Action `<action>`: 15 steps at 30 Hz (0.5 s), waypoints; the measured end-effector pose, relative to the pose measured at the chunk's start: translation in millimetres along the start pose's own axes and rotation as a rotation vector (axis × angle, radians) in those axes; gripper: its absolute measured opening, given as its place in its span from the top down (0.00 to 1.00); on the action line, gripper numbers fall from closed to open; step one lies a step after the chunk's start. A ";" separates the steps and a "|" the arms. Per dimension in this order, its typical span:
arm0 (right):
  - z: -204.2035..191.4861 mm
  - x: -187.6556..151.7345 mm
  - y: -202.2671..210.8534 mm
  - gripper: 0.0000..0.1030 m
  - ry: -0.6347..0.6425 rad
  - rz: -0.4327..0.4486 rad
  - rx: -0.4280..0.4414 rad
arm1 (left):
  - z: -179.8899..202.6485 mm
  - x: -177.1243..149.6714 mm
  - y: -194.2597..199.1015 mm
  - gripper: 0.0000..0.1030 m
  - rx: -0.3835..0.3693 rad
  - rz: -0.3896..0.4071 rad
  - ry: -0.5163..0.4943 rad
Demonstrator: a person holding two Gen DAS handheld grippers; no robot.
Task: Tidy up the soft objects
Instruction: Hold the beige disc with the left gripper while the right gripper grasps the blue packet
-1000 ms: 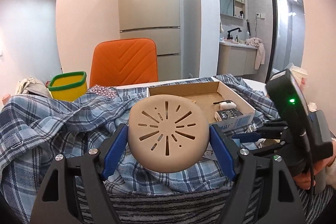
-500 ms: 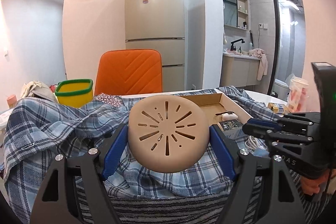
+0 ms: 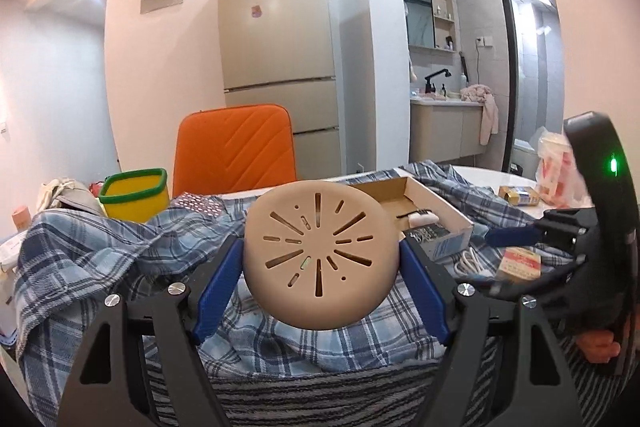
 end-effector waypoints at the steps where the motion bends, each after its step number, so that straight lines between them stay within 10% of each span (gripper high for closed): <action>1: -3.1 -1.1 -6.5 0.21 0.013 -0.029 -0.021 | 0.7 -0.3 -2.0 0.25 -0.003 -0.009 -0.001; 15: -6.0 -8.9 -39.5 0.21 0.039 -0.204 -0.051 | 2.6 0.8 -11.3 0.25 -0.017 -0.045 -0.003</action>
Point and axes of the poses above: each gripper's, at about its wrist camera, not at the fingertips, and y roughly against the way its jaws point, z to its right, x to its top, the point moved 3 cm from there along -y, roughly the way its jaws point, and after that the axes turned 15 degrees about -z, right-handed, at the moved point
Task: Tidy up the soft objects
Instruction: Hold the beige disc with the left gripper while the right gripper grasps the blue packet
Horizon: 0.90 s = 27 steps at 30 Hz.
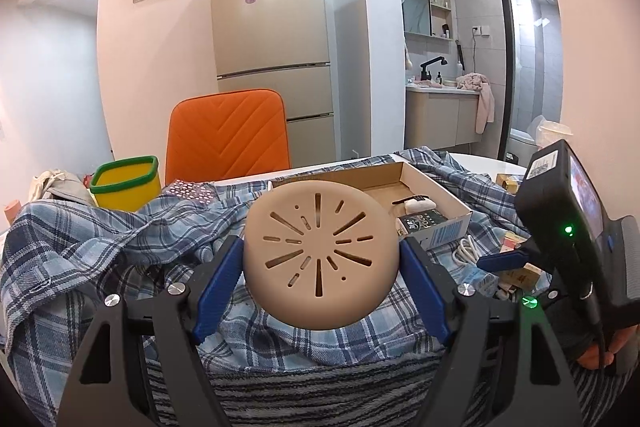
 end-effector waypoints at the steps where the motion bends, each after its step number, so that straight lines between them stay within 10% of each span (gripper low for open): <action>1: 0.1 -0.3 0.5 0.25 0.000 0.005 -0.002 | -0.4 -1.3 0.2 0.25 0.000 -0.002 0.001; 12: -1.2 -4.2 11.3 0.41 0.007 0.059 0.023 | -0.9 -1.6 0.7 0.25 -0.002 0.004 0.003; 16: -1.3 -3.8 11.4 0.18 0.023 0.055 0.096 | -0.5 -1.3 0.9 0.25 -0.001 0.005 0.002; 27: -14.0 -1.0 -5.3 0.17 0.082 -0.026 0.031 | -1.0 -1.1 0.4 0.25 -0.002 0.003 0.002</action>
Point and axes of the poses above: each gripper's, at about its wrist camera, not at the fingertips, and y roughly against the way its jaws point, z to its right, x to its top, the point moved 3 cm from there along -y, roughly the way its jaws point, and after that the axes turned 15 degrees about -z, right-handed, at the moved point
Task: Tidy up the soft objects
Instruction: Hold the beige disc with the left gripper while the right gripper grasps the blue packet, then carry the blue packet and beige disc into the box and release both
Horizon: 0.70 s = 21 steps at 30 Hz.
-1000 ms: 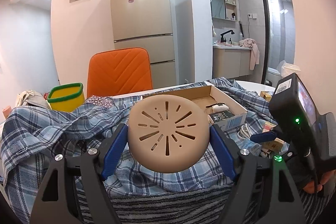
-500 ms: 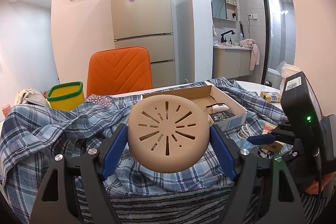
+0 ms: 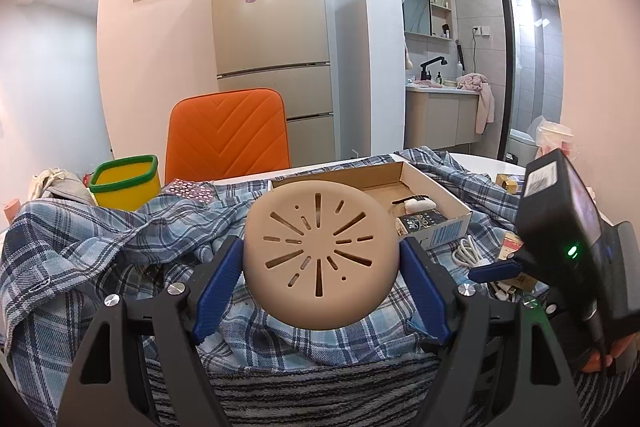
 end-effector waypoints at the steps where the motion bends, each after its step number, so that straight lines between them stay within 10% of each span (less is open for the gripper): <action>1: 1.0 -0.4 -0.7 0.17 -0.006 -0.004 -0.001 | 0.0 0.0 -0.1 0.25 0.000 0.000 0.000; 7: 6.5 -3.7 6.0 0.33 -0.036 0.025 0.017 | -0.4 0.3 -0.2 0.25 0.000 0.002 0.000; 21: 9.2 -18.5 56.3 0.33 -0.072 0.297 -0.026 | -4.1 -1.9 10.5 0.25 0.012 0.060 0.016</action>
Point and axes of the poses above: each gripper's, at about its wrist camera, not at the fingertips, and y roughly against the way its jaws point, z to its right, x to its top, the point moved 3 cm from there along -y, roughly the way its jaws point, and after that the axes turned 15 degrees about -z, right-handed, at the moved point
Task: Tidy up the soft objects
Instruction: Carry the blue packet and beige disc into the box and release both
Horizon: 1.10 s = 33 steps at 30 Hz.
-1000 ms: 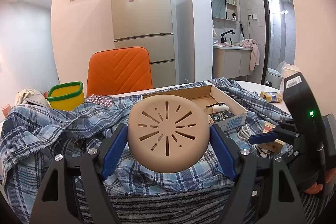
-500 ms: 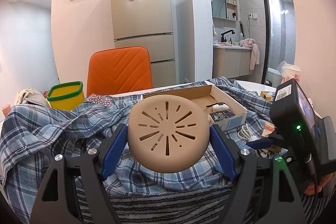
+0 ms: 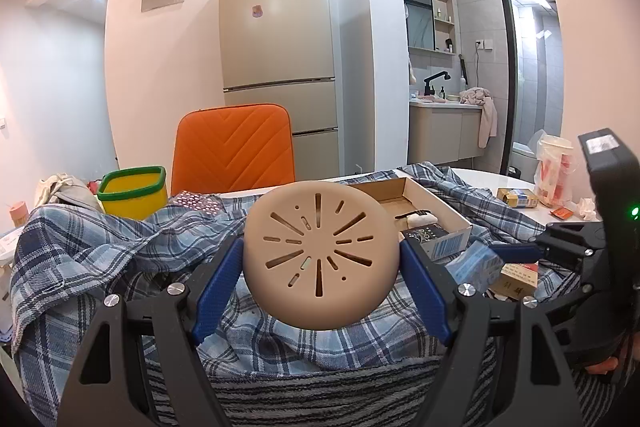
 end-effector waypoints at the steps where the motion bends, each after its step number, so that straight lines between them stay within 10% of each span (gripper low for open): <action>1: 0.7 0.2 3.3 0.33 -0.003 0.017 -0.003 | -0.7 0.0 0.9 0.25 0.001 0.005 0.003; 16: 23.7 30.1 92.6 0.33 -0.150 0.445 -0.149 | 3.0 24.6 61.1 0.24 0.062 0.325 0.019; 33: 66.6 112.9 46.4 0.33 -0.246 0.420 -0.202 | -0.2 71.4 -14.7 0.24 0.071 0.328 0.038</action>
Point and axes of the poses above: each gripper's, at about its wrist camera, not at the fingertips, and y roughly against the way its jaws point, z to its right, x to its top, the point moved 3 cm from there along -y, roughly the way its jaws point, and after that the axes turned 15 degrees about -z, right-handed, at the moved point
